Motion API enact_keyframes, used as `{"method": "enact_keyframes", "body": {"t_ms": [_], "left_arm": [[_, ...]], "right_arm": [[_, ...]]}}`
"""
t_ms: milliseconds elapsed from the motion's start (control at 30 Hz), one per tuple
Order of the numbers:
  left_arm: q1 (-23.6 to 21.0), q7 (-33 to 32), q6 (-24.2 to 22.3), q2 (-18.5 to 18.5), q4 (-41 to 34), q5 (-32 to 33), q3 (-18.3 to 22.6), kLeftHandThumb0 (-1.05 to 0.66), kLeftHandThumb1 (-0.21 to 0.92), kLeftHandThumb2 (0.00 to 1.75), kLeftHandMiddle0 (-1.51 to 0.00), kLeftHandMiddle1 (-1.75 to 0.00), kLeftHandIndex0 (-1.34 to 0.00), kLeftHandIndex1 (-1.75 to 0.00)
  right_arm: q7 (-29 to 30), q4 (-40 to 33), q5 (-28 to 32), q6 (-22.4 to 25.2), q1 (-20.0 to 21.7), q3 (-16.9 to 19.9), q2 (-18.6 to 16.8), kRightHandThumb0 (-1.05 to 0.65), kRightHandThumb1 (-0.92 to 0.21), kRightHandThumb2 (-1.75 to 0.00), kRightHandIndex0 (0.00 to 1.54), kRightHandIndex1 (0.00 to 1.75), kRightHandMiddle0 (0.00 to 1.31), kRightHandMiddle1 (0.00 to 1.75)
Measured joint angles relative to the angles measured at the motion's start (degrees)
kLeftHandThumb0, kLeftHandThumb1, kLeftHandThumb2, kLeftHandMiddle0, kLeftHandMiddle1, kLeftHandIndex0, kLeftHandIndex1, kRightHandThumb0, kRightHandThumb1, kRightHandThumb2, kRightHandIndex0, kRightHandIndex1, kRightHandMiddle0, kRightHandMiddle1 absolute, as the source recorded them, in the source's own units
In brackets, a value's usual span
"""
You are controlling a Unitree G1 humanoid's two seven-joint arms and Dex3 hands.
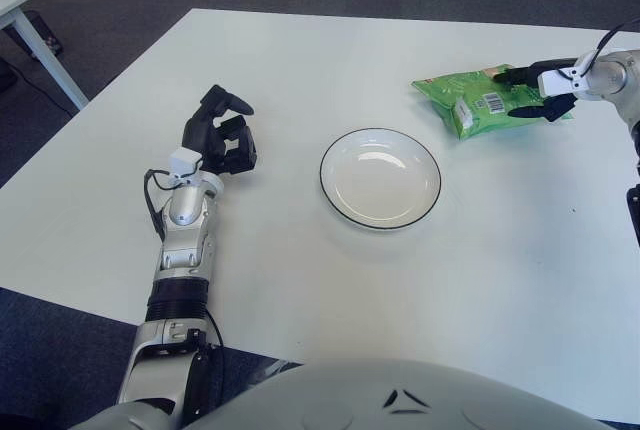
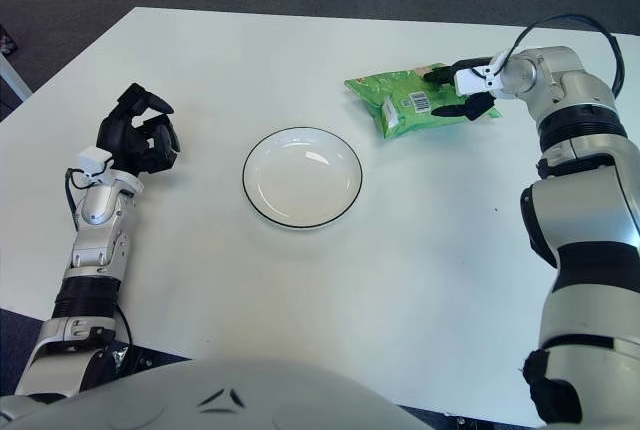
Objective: Put the snack into the plate.
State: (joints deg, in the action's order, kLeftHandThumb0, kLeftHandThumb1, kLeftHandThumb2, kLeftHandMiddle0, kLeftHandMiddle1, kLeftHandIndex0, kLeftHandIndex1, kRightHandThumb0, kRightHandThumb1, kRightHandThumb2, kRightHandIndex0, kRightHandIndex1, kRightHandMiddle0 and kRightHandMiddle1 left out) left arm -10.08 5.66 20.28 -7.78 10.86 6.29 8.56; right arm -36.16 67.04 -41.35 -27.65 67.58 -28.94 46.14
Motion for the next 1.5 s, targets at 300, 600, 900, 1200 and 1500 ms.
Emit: {"method": "enact_keyframes", "body": {"t_ms": [300,600,900,1200,1500], "left_arm": [[0.4,0.0,0.0,0.0,-0.8,0.0,0.0,-0.45,0.42,1.19,-1.1,-1.75,-0.53,-1.75],[0.7,0.0,0.0,0.1,-1.4,0.0,0.0,-0.45,0.41,1.19,-1.09,-1.75,-0.53,-1.75],[0.8,0.0,0.0,0.1,-1.5,0.0,0.0,-0.44,0.42,1.18,-1.09,-1.75,-0.53,-1.75],[0.9,0.0,0.0,0.1,-1.5,0.0,0.0,-0.44,0.42,1.19,-1.11,-1.75,-0.53,-1.75],[1.0,0.0,0.0,0.1,-1.4,0.0,-0.1,-0.44,0.43,1.17,-1.13,-1.75,-0.52,-1.75]], "right_arm": [[-9.3,-0.7,0.3,2.1,4.5,0.2,0.1,-1.02,-0.92,-0.72,0.0,0.0,0.0,0.0],[-16.4,-3.9,1.8,1.4,4.7,0.5,0.6,-1.01,-0.92,-0.61,0.0,0.0,0.0,0.0],[-16.9,-7.3,2.2,-1.2,4.5,0.9,2.2,-1.01,-0.92,-0.52,0.0,0.0,0.0,0.0],[-10.0,-9.5,2.1,-4.1,3.3,1.9,3.9,-1.04,-0.92,-0.48,0.0,0.0,0.0,0.0],[-5.1,-8.6,1.8,-5.6,3.3,1.8,3.6,-1.04,-0.92,-0.42,0.0,0.0,0.0,0.0]]}}
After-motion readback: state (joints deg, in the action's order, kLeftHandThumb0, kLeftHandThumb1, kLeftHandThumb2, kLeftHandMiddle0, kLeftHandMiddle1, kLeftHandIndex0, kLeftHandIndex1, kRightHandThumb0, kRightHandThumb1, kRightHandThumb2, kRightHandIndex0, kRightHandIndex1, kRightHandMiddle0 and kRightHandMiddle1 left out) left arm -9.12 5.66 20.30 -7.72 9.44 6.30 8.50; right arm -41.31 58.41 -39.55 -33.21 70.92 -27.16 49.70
